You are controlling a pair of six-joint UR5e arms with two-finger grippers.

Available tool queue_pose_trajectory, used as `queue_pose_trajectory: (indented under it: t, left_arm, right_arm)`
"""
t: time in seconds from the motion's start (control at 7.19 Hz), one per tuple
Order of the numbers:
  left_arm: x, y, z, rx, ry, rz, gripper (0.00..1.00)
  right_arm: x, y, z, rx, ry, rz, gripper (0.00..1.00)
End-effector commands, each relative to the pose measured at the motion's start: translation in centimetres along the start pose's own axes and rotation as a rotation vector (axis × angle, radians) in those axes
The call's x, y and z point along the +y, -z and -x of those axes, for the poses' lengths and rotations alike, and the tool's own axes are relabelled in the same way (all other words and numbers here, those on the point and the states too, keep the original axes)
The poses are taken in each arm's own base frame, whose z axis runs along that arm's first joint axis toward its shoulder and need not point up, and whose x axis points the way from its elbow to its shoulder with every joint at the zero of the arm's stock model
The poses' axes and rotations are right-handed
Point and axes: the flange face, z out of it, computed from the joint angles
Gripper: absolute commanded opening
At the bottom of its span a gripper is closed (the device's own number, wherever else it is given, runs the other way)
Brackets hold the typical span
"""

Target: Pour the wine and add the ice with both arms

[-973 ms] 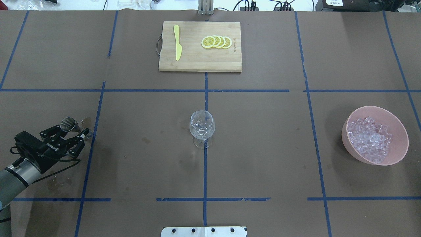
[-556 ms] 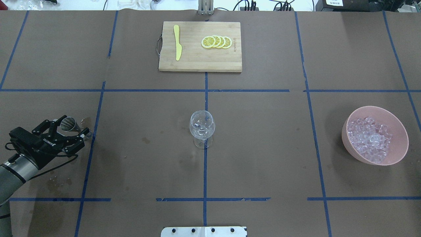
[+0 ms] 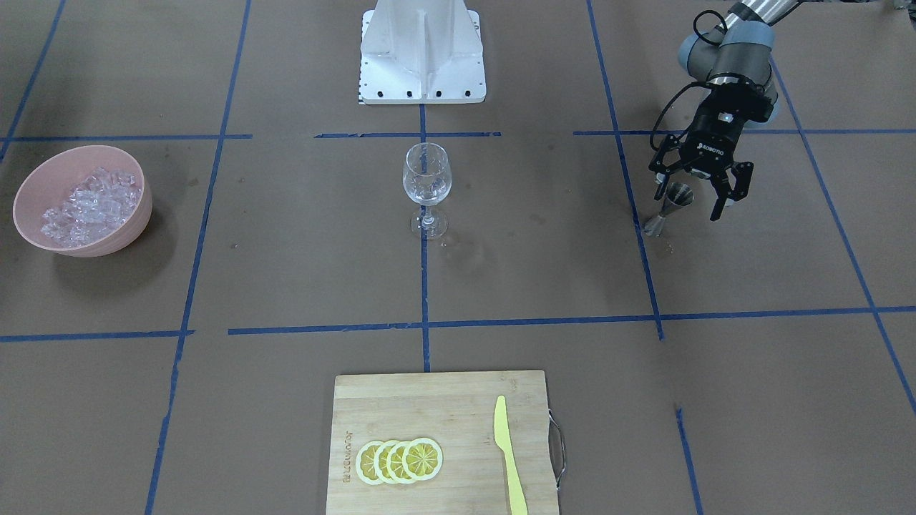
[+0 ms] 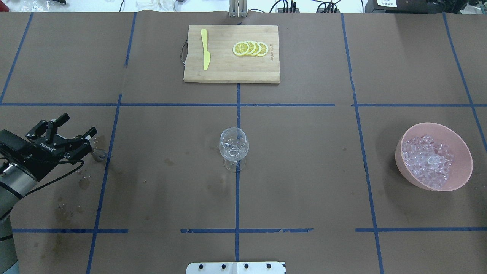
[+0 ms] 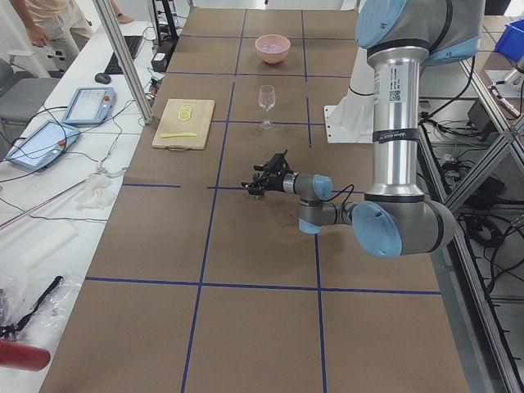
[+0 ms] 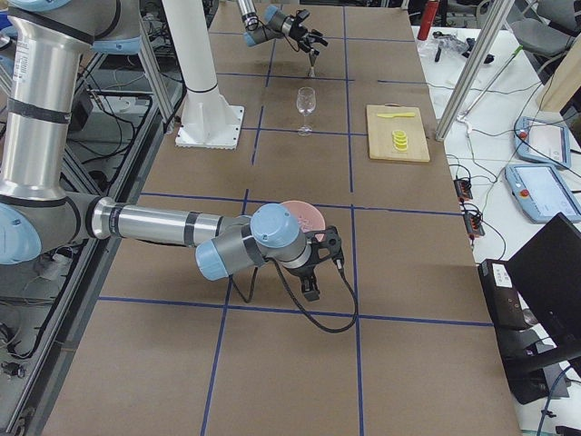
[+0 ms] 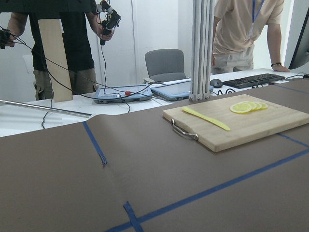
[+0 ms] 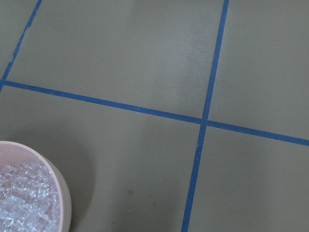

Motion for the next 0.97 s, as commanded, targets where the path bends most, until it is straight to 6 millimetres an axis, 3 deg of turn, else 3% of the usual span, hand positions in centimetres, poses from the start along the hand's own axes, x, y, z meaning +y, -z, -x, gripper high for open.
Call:
queue_pose_trajectory:
  t: [0.0,0.28,0.42,0.56,0.7,0.83]
  left_arm:
    - [-3.1,-1.3,3.1,0.006,-0.102,0.012,1.00]
    - [-8.0,-4.4,11.7,-0.068,-0.203,0.263,1.00]
    - [-11.4,-4.8,16.7,-0.128,-0.317,0.379,1.00]
    - [-15.7,-6.4,20.4,-0.198,-0.440,0.462,1.00]
    - [-21.4,-7.5,24.4,-0.252,-0.499,0.573,1.00]
    - [-25.5,-7.5,27.5,-0.256,-0.426,0.686,1.00]
  right_arm:
    - [-0.1,0.0,0.0,0.000,0.000,0.000,1.00]
    - [-0.1,0.0,0.0,0.000,0.001,-0.001,1.00]
    - [-0.1,0.0,0.0,-0.002,0.000,-0.001,1.00]
    - [-0.3,0.2,0.3,-0.004,-0.019,-0.007,1.00]
    - [-1.0,0.5,1.6,-0.014,-0.046,-0.014,1.00]
    - [-1.4,0.4,2.7,-0.024,-0.033,-0.012,1.00]
